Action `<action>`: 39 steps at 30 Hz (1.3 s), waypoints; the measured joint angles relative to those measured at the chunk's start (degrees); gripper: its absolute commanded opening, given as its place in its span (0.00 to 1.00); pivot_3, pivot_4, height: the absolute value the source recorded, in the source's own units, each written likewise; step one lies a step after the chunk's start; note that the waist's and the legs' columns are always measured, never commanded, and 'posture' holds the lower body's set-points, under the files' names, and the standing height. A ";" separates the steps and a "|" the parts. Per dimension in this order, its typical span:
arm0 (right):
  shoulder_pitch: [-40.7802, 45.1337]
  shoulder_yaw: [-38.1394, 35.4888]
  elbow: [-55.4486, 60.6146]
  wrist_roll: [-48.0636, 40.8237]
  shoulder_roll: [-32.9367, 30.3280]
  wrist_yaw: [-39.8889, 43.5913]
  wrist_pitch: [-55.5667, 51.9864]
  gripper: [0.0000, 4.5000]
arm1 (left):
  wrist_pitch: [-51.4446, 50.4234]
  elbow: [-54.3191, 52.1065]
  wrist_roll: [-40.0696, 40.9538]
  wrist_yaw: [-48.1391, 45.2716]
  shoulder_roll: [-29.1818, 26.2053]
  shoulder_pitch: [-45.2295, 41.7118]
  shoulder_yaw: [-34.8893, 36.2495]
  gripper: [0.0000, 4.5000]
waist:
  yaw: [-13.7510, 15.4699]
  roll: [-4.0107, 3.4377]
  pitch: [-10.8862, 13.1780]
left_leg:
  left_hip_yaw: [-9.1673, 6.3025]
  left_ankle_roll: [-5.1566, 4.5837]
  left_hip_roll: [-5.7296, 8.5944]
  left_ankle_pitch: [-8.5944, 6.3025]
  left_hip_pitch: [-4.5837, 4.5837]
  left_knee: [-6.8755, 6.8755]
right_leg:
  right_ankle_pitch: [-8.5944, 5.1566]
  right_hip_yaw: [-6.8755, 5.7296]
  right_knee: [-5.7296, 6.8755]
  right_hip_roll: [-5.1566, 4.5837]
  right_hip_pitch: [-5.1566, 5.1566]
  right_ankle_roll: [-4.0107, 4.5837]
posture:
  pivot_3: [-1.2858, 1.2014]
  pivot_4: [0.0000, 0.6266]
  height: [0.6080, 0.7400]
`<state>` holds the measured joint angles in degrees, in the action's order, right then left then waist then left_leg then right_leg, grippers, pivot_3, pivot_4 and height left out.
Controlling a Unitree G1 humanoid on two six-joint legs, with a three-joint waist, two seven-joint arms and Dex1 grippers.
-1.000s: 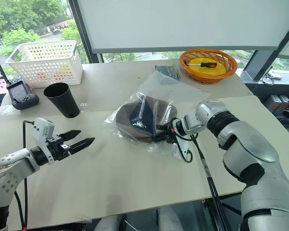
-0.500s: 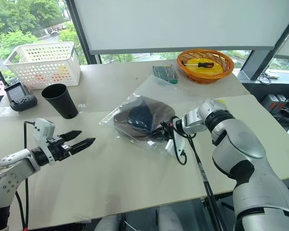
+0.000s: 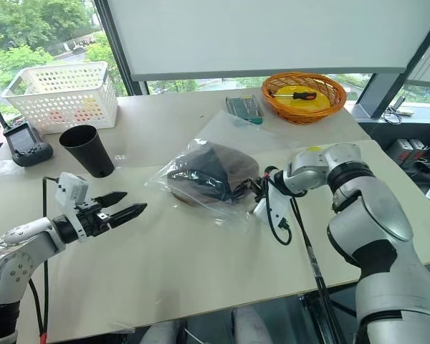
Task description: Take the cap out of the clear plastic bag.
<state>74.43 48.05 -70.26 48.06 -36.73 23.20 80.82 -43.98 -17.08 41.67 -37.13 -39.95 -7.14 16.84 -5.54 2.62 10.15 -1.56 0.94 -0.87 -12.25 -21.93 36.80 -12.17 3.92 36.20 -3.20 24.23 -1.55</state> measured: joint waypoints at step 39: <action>-37.61 -25.38 101.63 -65.77 -5.77 6.78 -127.69 0.91 | 6.39 -2.23 -5.60 -12.55 -2.21 -4.72 -11.98 1.00 | 3.77 -0.42 0.27 | 0.06 -0.04 0.00 -0.02 -0.46 0.49 | -0.20 -0.05 -0.09 0.01 0.18 -0.61 | 0.52 0.24 0.97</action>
<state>36.81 22.67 31.37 -17.71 -42.50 29.98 -46.87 -37.59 -19.31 36.07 -49.69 -42.17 -11.85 4.85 -1.77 2.21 10.42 -1.50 0.90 -0.87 -12.27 -22.39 37.29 -12.37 3.87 36.11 -3.20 24.41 -2.16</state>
